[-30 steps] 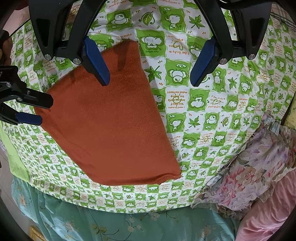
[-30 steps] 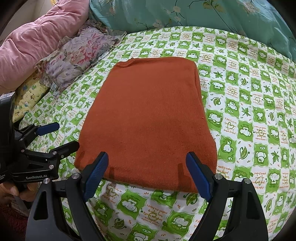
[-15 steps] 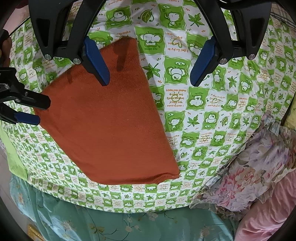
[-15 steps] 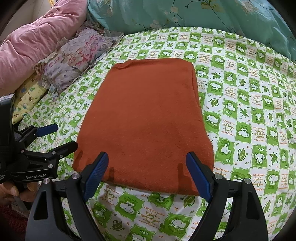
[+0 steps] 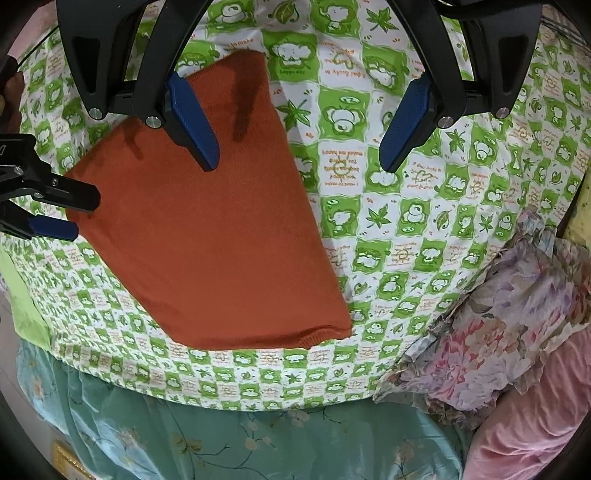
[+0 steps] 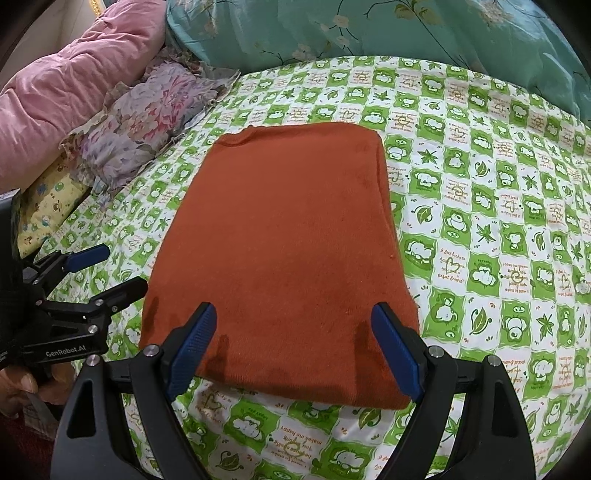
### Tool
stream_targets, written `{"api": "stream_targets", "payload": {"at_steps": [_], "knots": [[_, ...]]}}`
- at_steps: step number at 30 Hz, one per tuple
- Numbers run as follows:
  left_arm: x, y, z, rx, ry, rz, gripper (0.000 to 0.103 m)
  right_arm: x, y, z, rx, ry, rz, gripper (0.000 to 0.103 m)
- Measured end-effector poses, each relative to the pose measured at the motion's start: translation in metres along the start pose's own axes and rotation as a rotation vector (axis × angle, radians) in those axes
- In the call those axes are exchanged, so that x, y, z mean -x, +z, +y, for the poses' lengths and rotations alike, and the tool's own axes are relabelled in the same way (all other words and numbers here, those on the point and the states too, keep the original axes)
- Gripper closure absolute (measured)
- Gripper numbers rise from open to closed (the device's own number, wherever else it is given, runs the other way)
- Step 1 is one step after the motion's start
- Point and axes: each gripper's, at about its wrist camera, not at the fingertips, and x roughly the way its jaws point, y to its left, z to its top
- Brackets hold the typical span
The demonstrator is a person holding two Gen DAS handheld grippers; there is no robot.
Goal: Fold small clothes
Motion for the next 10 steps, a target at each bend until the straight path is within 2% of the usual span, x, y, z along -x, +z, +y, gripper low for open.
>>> {"api": "stream_targets", "payload": {"at_steps": [10], "knots": [[-0.01, 0.004, 0.016, 0.033, 0.024, 0.024, 0.014, -0.003, 0.004, 0.0, 0.0, -0.018, -0.007, 0.017]]}}
